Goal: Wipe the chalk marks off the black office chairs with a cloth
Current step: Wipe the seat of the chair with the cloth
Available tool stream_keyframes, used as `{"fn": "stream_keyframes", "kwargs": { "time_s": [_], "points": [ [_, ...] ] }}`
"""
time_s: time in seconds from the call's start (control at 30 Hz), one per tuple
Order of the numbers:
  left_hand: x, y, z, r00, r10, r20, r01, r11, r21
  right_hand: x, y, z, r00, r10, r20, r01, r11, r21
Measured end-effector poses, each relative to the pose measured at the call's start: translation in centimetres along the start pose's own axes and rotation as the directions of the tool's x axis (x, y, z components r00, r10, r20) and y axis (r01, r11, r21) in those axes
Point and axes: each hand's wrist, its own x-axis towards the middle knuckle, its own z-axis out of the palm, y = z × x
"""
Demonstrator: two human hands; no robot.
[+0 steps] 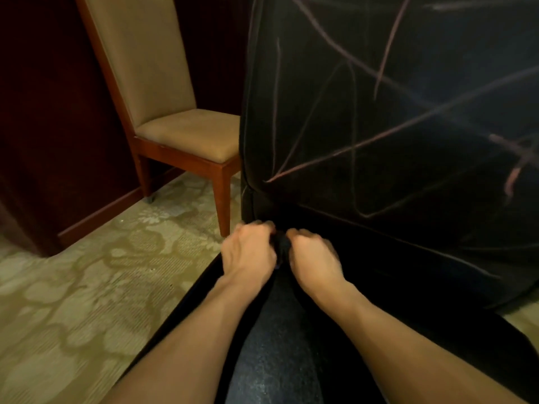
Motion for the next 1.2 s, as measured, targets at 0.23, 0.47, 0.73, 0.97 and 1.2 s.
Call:
{"fn": "stream_keyframes", "kwargs": {
  "time_s": [0.23,0.47,0.73,0.97,1.2],
  "points": [
    [0.2,-9.0,-1.2,0.957,-0.29,0.012,0.29,0.956,-0.043,5.1,-9.5,2.9,0.985,-0.147,0.092,0.139,0.987,0.08],
    [0.5,-10.0,-0.3,0.972,-0.235,-0.03,0.216,0.931,-0.295,4.8,-9.0,2.3,0.97,-0.237,0.049,0.237,0.971,0.0],
    [-3.4,-2.4,-0.2,0.974,0.218,-0.063,-0.222,0.973,-0.061,-3.4,-0.8,-1.0,0.991,-0.122,0.053,0.121,0.992,0.022],
    [-13.0,2.1,-2.5,0.955,0.286,0.076,-0.277,0.954,-0.115,-14.9,2.2,-4.0,0.994,-0.092,0.053,0.091,0.996,0.021],
    [-23.0,6.2,-7.3,0.957,0.259,0.13,-0.24,0.96,-0.142,-26.8,3.5,-8.0,0.989,0.147,-0.029,-0.11,0.842,0.529]
  ]
}}
